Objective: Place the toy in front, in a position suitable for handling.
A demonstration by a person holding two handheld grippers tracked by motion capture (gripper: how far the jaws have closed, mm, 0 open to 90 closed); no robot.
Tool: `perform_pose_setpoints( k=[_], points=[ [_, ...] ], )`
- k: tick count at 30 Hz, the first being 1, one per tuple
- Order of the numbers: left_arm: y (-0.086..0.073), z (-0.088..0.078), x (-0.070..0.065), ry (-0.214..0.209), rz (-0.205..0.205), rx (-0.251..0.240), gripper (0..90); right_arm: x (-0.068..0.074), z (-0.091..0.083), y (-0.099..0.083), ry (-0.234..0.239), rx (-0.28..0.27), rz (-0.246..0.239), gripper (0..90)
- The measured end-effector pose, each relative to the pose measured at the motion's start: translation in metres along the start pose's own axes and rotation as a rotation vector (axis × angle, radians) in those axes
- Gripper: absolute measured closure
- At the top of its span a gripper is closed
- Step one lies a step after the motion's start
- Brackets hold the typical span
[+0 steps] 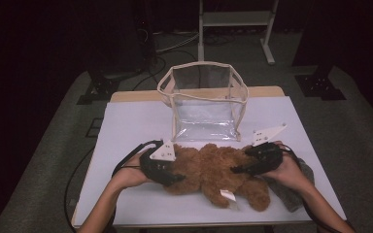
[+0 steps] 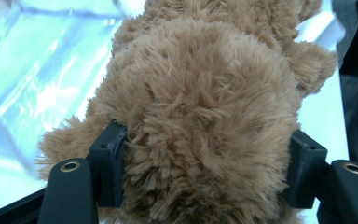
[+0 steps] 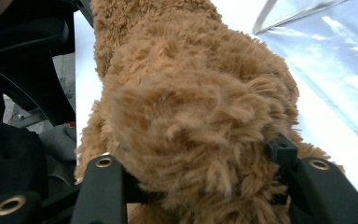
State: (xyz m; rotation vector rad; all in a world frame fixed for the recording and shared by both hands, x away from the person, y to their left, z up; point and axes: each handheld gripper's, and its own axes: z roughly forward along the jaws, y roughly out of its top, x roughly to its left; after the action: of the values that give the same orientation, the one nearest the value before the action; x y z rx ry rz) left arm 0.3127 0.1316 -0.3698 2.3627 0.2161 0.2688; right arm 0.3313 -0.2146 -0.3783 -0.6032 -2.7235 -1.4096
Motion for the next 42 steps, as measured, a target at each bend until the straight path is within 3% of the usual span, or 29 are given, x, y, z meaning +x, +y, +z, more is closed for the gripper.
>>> perform_pose_setpoints(
  k=[3,6,7,10,11,14,15,18,21,23,27,38,42],
  points=[
    [-0.011,-0.002,0.000,0.001,-0.025,-0.019,29.0,-0.001,0.016,-0.004,0.010,-0.005,-0.002,43.0],
    [-0.012,-0.002,-0.001,0.003,-0.026,-0.028,24.9,-0.001,0.015,-0.005,0.014,0.001,-0.010,38.7],
    [-0.011,-0.001,-0.001,0.002,-0.038,-0.045,22.4,0.000,0.013,-0.005,0.007,0.009,-0.016,33.5],
    [-0.012,-0.003,0.001,-0.003,-0.037,-0.054,19.9,0.000,0.009,-0.005,0.004,0.016,-0.013,29.8],
    [-0.012,-0.005,0.000,-0.007,-0.059,-0.088,17.8,0.000,0.006,-0.005,-0.002,0.013,-0.012,27.9],
    [-0.013,-0.008,0.000,0.000,-0.052,-0.113,17.4,-0.001,-0.001,-0.005,0.009,0.002,0.005,27.2],
    [-0.012,-0.013,-0.001,0.002,-0.058,-0.152,17.4,-0.002,-0.004,-0.005,0.009,-0.002,0.014,27.2],
    [-0.011,-0.016,-0.001,-0.003,-0.058,-0.162,14.9,-0.003,-0.010,-0.004,0.015,-0.007,0.021,27.3],
    [-0.011,-0.020,0.000,0.020,-0.059,-0.156,12.4,-0.004,-0.022,0.000,0.011,-0.021,0.026,27.8],
    [-0.014,-0.022,0.001,0.036,-0.073,-0.155,10.5,-0.007,-0.036,0.009,-0.009,-0.037,0.022,28.7],
    [-0.022,-0.027,0.003,0.061,-0.103,-0.145,8.3,-0.011,-0.045,0.021,-0.035,-0.029,0.007,30.1],
    [-0.038,-0.049,0.007,0.113,-0.151,-0.156,4.7,-0.031,-0.037,0.056,-0.052,0.043,-0.021,40.0],
    [-0.045,-0.057,0.009,0.131,-0.166,-0.152,3.3,-0.036,-0.031,0.075,-0.055,0.064,-0.057,43.3]
  ],
)
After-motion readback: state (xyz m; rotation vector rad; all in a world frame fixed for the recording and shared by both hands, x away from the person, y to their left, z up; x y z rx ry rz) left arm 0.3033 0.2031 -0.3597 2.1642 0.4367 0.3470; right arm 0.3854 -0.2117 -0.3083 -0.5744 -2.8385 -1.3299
